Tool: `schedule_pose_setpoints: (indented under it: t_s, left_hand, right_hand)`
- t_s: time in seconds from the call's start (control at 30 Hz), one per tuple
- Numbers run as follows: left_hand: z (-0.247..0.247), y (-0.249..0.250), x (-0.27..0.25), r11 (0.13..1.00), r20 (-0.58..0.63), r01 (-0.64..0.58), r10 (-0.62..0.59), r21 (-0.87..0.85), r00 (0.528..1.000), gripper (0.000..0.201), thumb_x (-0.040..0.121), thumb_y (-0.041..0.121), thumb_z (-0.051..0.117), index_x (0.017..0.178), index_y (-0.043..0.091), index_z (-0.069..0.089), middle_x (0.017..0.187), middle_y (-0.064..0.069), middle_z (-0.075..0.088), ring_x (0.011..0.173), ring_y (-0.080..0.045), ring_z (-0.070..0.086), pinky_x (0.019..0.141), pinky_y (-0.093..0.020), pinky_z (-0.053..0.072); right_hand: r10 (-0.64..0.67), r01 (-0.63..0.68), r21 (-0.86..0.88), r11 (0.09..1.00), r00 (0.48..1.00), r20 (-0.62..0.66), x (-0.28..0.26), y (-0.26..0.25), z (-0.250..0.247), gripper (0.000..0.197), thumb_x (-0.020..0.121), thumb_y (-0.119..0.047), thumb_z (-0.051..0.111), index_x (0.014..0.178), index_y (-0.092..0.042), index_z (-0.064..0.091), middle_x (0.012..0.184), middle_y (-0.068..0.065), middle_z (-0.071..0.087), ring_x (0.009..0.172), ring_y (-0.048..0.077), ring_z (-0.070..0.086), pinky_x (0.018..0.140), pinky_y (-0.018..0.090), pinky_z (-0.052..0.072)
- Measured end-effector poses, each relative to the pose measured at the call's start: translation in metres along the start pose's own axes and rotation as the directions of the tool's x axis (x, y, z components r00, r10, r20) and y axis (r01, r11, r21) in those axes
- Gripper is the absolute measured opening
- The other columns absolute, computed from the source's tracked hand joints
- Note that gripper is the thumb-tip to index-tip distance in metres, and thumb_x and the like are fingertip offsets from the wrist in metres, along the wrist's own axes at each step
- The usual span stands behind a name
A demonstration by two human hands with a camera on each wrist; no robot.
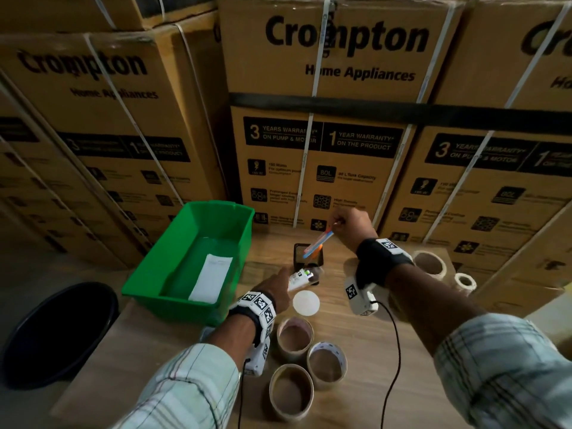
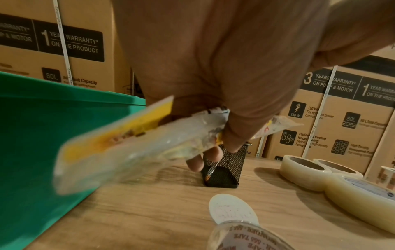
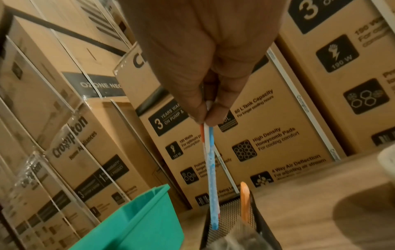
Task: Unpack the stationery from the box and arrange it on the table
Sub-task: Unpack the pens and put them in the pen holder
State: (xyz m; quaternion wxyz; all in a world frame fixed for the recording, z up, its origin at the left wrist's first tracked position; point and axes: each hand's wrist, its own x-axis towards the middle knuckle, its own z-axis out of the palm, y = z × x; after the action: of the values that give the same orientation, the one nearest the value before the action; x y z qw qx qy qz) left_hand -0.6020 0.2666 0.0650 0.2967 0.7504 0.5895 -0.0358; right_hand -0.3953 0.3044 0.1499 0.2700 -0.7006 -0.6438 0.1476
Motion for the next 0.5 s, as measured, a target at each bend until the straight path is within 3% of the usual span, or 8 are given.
schedule_pose_setpoints:
  t_s: [0.13, 0.3, 0.5]
  left_hand:
    - [0.002, -0.007, 0.000, 1.000, 0.052, 0.019, -0.019, 0.003, 0.998, 0.072, 0.091, 0.013, 0.048, 0.149, 0.033, 0.012, 0.136, -0.016, 0.053, 0.116, -0.033, 0.057, 0.092, -0.036, 0.047]
    - [0.005, -0.013, -0.005, 1.000, 0.001, -0.022, 0.022, 0.022, 1.000, 0.063, 0.090, 0.018, 0.051, 0.146, 0.025, 0.024, 0.126, -0.016, 0.060, 0.107, -0.034, 0.062, 0.088, -0.040, 0.052]
    - [0.005, -0.011, -0.001, 1.000, -0.016, -0.008, 0.008, 0.024, 1.000, 0.046, 0.089, 0.018, 0.054, 0.133, 0.016, 0.039, 0.118, -0.015, 0.063, 0.101, -0.032, 0.064, 0.087, -0.041, 0.055]
  right_hand:
    - [0.029, -0.028, -0.017, 0.999, 0.999, 0.039, 0.004, 0.010, 0.021, 0.019, 0.084, -0.004, 0.056, 0.081, -0.016, 0.070, 0.084, 0.000, 0.065, 0.076, 0.013, 0.056, 0.066, 0.020, 0.040]
    - [0.064, -0.065, 0.012, 0.998, 0.996, 0.064, 0.010, 0.020, 0.043, 0.019, 0.084, -0.006, 0.057, 0.083, -0.018, 0.070, 0.092, 0.005, 0.071, 0.085, 0.020, 0.065, 0.069, 0.022, 0.044]
    - [0.082, -0.084, 0.024, 0.996, 0.994, 0.075, 0.010, 0.027, 0.062, 0.020, 0.084, -0.003, 0.056, 0.084, -0.018, 0.069, 0.098, 0.007, 0.069, 0.091, 0.023, 0.064, 0.072, 0.021, 0.043]
